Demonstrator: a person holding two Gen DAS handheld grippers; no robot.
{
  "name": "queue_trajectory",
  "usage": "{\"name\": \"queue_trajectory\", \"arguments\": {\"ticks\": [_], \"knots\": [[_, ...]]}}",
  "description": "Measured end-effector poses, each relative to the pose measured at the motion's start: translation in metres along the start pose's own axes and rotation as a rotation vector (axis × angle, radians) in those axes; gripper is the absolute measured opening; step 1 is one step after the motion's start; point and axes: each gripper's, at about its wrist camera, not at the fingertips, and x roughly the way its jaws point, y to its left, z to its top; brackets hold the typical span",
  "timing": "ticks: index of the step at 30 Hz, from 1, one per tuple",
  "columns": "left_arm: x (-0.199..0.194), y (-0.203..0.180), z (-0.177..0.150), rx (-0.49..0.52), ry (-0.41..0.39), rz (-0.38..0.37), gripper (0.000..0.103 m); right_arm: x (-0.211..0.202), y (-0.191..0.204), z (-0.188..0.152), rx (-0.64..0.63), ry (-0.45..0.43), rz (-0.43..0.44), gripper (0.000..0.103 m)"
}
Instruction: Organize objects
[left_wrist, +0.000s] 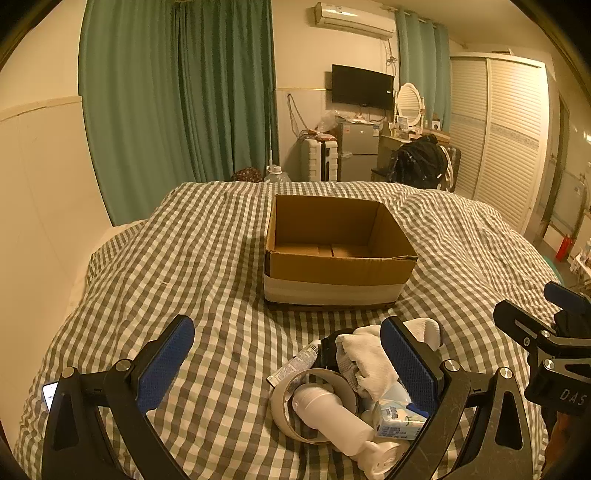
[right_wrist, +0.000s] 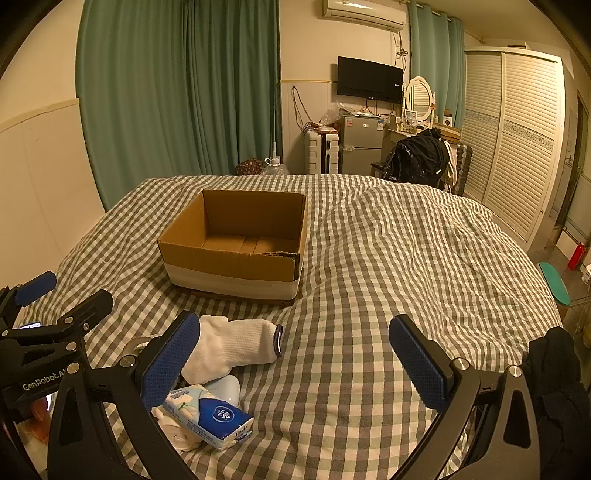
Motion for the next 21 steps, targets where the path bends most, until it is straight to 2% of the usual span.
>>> {"name": "queue_trajectory", "arguments": {"ticks": [21], "knots": [[-0.0028, 0.0029, 0.0041, -0.002, -0.009, 0.004, 0.103, 0.0009, 0.0043, 0.0005, -0.006, -0.012, 0.029, 0.103]]}}
